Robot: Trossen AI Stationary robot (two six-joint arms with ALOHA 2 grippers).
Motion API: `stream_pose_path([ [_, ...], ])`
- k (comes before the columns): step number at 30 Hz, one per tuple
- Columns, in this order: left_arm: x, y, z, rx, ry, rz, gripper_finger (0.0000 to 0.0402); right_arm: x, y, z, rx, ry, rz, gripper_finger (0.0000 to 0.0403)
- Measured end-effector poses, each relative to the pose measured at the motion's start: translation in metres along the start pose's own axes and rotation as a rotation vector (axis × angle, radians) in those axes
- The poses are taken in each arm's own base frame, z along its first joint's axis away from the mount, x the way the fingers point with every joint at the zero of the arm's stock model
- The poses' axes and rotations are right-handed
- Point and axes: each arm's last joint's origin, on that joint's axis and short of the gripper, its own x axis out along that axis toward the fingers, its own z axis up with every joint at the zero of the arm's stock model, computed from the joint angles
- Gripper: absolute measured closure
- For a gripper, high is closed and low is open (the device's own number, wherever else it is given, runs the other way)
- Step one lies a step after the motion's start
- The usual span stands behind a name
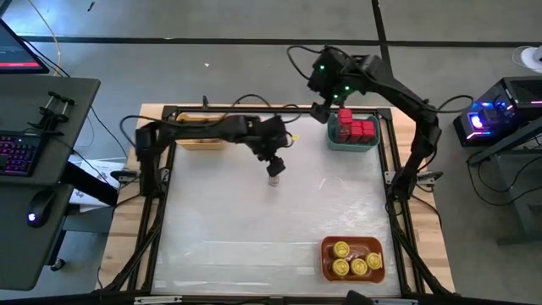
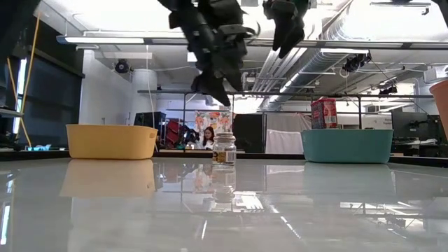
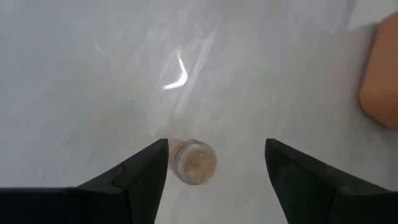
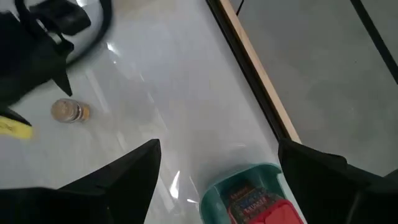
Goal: Sort spices by type
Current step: Put the brown seasoning bottle into the yellow bin
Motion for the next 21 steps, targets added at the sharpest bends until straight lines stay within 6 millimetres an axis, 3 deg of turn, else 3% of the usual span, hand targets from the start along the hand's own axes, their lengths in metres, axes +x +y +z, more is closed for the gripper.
stream_pose_path([
  [5,0.014,-0.008,0.013,-0.004,0.053,0.039,0.0149,-0.001,-0.002,-0.002,0.003,0.005,-0.004,0.0082],
  [12,0.035,-0.009,-0.001,-0.077,0.186,0.126,0.0149,-0.002,-0.002,-0.003,-0.005,0.016,-0.002,0.0082],
  [21,0.066,-0.011,-0.011,-0.043,0.269,0.141,0.0149,-0.002,-0.002,-0.003,-0.005,0.016,-0.002,0.0082],
])
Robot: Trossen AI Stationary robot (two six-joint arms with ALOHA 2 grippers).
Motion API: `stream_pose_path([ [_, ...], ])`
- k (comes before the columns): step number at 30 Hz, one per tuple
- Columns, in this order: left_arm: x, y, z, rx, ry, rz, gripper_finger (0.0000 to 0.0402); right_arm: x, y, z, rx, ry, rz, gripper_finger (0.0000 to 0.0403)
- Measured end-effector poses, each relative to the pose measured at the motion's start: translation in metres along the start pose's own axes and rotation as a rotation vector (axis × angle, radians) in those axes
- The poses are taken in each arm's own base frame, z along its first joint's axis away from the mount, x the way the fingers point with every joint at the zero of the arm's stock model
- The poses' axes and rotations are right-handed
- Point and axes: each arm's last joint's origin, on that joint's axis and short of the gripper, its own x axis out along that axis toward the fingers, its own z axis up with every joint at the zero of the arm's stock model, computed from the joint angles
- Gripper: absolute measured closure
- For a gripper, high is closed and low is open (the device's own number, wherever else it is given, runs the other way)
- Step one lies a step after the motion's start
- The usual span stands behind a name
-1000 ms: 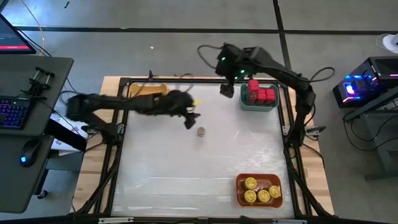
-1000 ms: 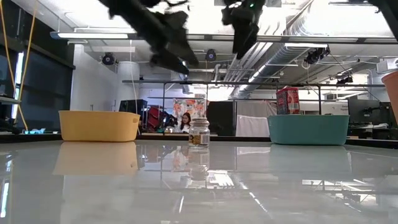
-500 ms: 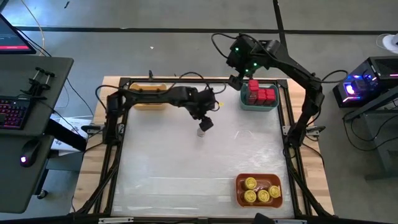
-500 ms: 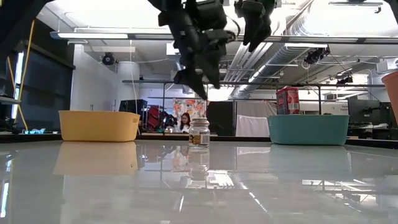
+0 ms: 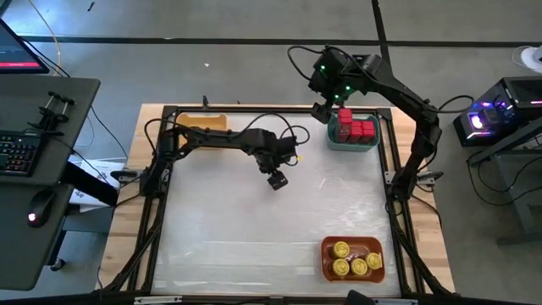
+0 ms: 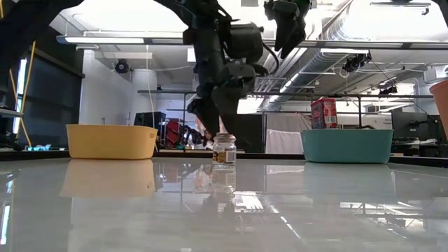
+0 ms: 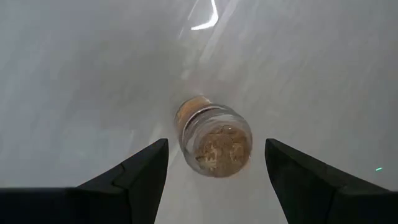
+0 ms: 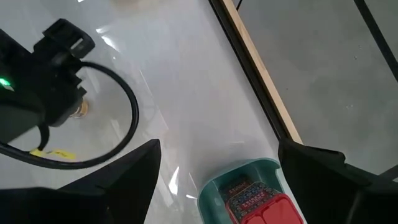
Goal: Sort spices by type
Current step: Put the brown seasoning bottle into the yellow bin
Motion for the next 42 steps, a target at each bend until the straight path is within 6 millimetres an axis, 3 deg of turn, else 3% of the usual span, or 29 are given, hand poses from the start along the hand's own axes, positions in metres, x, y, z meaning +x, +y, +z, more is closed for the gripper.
stream_pose_path([
  [6,0.018,-0.001,0.001,0.044,0.02,0.041,0.0149,0.0,0.0,0.0,0.0,0.0,0.0,0.0082],
  [16,0.022,-0.001,0.003,0.116,0.0,0.054,0.0157,0.0,0.0,0.0,0.0,-0.001,0.0,0.0082],
  [19,0.022,-0.002,0.003,0.148,0.002,0.054,0.0188,0.0,0.0,0.0,0.0,-0.002,0.0,0.0082],
  [23,0.021,-0.003,0.003,0.179,0.001,0.05,0.0266,0.0,0.0,0.0,0.0,-0.004,-0.001,0.0082],
  [26,0.016,0.002,0.0,0.197,0.029,0.053,0.0272,0.0,0.0,0.0,0.0,-0.004,-0.001,0.0082],
  [29,-0.004,0.017,-0.004,0.19,0.062,0.087,0.0272,0.0,0.0,0.0,0.0,-0.004,-0.001,0.0082],
  [35,-0.082,0.07,-0.015,0.063,-0.08,0.253,0.0272,0.0,0.0,0.002,0.0,-0.018,-0.003,0.0082],
  [39,-0.127,0.117,-0.037,-0.146,-0.19,0.39,0.0272,0.0,-0.001,0.004,0.001,-0.038,-0.005,0.0082],
  [42,-0.141,0.152,-0.064,-0.323,-0.211,0.478,0.0272,0.0,-0.001,0.005,0.001,-0.047,-0.007,0.0082],
])
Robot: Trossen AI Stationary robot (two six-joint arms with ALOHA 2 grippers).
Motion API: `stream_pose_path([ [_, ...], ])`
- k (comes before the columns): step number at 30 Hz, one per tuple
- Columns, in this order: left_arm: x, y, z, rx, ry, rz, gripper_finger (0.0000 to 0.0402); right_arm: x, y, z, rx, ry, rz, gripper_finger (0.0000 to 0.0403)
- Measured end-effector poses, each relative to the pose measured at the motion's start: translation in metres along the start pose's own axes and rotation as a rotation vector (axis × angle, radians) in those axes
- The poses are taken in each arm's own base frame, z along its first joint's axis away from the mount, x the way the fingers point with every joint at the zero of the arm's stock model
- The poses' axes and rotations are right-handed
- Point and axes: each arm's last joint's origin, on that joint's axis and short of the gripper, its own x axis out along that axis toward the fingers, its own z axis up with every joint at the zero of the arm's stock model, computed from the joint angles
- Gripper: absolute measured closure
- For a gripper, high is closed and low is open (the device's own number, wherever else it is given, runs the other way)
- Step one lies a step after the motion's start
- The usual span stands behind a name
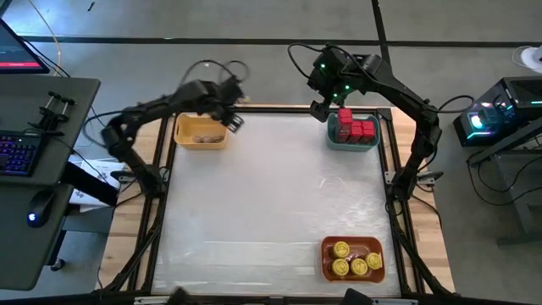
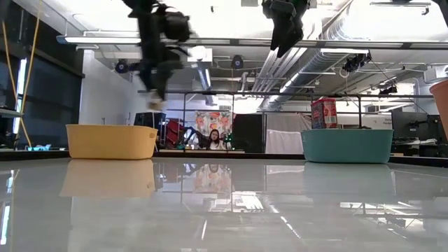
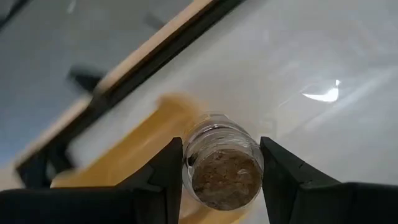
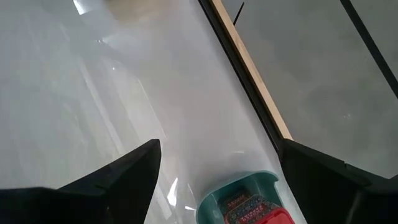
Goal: Sort spices by type
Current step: Put the brown seasoning bottle into the yellow bin
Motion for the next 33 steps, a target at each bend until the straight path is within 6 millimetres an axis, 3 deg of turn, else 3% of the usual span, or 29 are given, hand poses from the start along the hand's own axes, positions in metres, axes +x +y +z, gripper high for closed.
stream_pose_path([
  [4,0.012,0.037,-0.032,-0.189,0.043,0.045,0.0272,0.0,0.0,0.0,-0.005,-0.001,0.0,0.0082],
  [10,0.03,0.061,-0.076,-0.447,0.015,0.096,0.0272,0.0,0.0,0.001,-0.023,-0.014,-0.002,0.0082],
  [17,0.032,0.075,-0.091,-0.6,-0.056,0.198,0.0272,0.0,0.0,0.005,-0.026,-0.055,0.01,0.0082],
  [33,0.064,0.082,-0.125,-0.728,0.137,0.244,0.0272,0.0,0.0,0.005,-0.034,-0.055,0.01,0.0082],
])
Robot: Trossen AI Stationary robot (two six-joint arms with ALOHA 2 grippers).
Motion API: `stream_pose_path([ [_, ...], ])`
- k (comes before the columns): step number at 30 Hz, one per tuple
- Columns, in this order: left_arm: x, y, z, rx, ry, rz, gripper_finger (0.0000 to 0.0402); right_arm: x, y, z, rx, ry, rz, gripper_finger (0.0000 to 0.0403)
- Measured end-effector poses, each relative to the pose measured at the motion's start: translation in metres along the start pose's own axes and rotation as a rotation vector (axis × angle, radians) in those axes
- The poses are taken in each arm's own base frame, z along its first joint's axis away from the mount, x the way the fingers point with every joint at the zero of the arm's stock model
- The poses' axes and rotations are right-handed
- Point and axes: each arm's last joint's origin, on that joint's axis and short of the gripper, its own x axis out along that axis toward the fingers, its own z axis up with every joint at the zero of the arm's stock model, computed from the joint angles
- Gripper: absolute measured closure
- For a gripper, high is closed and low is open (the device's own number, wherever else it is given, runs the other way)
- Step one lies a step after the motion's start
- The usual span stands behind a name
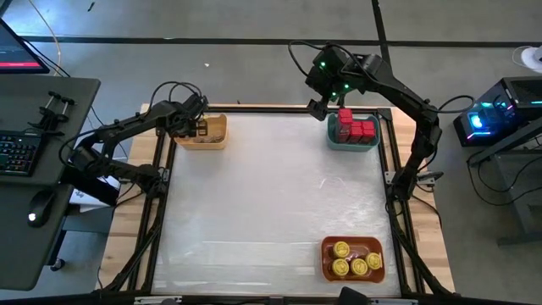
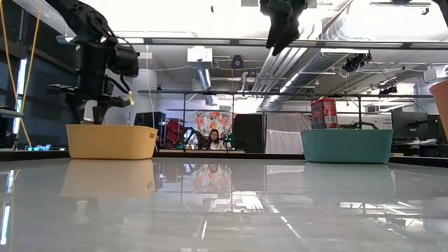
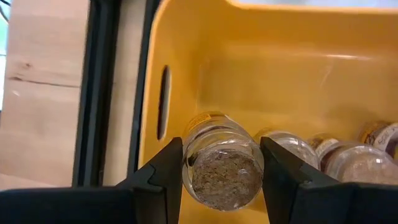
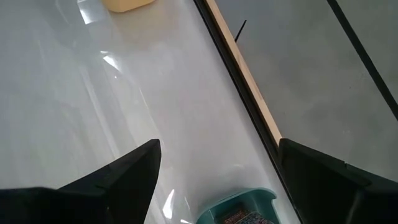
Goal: Sort spices by type
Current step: Put the brown seasoning bottle into the yellow bin
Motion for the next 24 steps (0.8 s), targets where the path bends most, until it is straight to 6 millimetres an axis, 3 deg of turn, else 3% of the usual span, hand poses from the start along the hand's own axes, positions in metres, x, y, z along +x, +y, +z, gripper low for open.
stream_pose_path([
  [11,0.0022,0.0035,0.0011,0.005,0.058,-0.033,0.0269,0.0,-0.0001,0.0009,-0.01,-0.01,0.002,0.0082],
  [17,0.0032,0.0062,-0.0014,0.011,0.094,-0.023,0.0193,0.0,0.0001,0.001,-0.011,-0.01,0.003,0.0082],
  [24,0.0036,0.0054,-0.0009,0.007,0.087,-0.03,0.0178,0.0,0.0,0.0013,-0.006,-0.013,0.002,0.0082],
])
